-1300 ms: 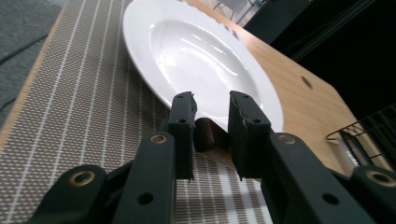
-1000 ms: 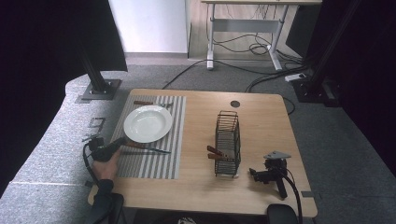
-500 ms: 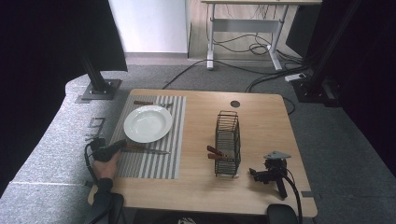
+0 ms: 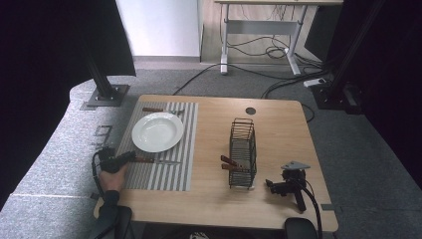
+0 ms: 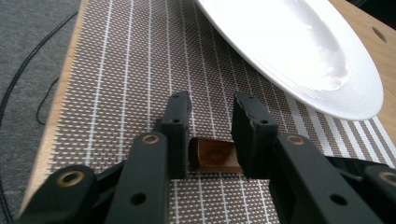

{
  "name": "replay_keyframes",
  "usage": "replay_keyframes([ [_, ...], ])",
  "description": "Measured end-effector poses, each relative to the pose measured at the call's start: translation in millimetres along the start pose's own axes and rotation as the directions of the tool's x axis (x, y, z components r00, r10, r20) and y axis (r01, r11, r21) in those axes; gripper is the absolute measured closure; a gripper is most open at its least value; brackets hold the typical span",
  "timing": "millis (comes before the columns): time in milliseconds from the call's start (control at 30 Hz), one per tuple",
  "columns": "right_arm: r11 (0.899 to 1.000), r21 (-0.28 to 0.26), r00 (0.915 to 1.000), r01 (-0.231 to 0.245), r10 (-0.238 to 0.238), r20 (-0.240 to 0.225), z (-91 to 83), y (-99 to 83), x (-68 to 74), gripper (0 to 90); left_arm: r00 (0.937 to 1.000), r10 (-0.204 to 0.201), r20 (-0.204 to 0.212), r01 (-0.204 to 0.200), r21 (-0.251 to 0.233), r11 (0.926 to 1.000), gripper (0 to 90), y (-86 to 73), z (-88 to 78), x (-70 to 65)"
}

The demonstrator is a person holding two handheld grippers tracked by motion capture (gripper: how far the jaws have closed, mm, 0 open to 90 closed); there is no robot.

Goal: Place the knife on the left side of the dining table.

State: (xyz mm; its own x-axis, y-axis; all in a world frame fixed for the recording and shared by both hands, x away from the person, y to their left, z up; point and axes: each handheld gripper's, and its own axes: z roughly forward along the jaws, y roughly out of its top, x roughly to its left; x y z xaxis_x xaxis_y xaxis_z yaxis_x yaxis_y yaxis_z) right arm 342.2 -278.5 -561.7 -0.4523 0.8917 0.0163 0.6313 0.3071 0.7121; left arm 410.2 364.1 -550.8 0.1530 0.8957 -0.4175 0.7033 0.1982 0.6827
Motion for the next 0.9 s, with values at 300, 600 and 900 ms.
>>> replay_keyframes([
  [300,1.000,0.000,1.0000,0.000,0.000,0.000,0.0,0.0,0.0,0.0,0.9943,0.103,-0.030,-0.104,-0.057,0.9929,37.0,1.7,-9.7,-4.6],
  [600,1.000,0.000,1.0000,0.000,0.000,0.000,0.0,0.1,0.1,0.0,0.9477,0.314,-0.055,-0.317,-0.034,0.9480,10.9,3.2,-29.4,-24.6],
  [900,1.000,0.000,1.0000,0.000,0.000,0.000,0.0,0.1,0.1,0.0,0.9069,0.415,-0.071,-0.409,0.090,0.9082,0.0,-22.0,-28.4,-29.7],
])
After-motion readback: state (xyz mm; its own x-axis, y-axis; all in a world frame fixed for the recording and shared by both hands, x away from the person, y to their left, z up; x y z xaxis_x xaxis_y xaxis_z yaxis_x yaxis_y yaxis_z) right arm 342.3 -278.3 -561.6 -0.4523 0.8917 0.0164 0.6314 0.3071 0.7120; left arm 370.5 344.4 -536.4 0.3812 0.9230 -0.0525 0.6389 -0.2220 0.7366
